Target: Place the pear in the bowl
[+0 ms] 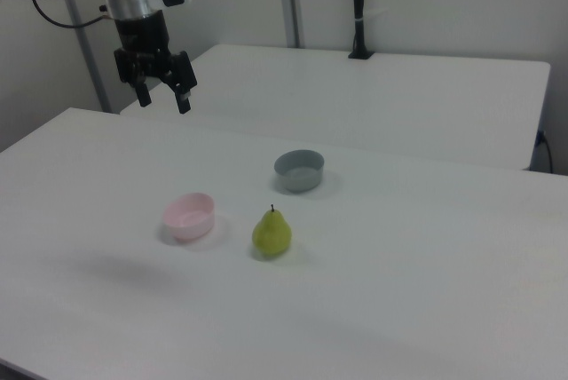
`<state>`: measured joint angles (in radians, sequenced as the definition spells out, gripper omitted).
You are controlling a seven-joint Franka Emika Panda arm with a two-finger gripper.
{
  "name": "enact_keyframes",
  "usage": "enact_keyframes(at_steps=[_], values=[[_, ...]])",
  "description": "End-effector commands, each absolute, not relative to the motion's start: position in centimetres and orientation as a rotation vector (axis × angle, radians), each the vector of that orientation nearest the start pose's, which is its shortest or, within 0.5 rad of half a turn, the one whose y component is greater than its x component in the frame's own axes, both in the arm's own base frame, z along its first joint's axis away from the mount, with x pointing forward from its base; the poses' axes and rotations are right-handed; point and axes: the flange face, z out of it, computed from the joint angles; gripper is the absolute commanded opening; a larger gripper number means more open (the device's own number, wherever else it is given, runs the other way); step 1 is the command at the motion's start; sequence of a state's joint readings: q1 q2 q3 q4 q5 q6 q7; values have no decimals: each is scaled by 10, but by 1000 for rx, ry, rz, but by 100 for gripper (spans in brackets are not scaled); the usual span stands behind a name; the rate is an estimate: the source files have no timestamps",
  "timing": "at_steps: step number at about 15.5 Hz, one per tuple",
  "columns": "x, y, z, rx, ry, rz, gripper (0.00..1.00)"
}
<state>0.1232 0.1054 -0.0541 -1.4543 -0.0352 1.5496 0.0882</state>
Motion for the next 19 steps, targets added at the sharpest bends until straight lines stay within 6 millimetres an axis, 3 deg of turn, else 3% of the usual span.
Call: enact_keyframes(at_steps=[1,15,19], values=[[578,40,618,-3184,25,14,100],[580,40,616,-3191,10,11,100],[592,6,600,-3190,-99,33,100]])
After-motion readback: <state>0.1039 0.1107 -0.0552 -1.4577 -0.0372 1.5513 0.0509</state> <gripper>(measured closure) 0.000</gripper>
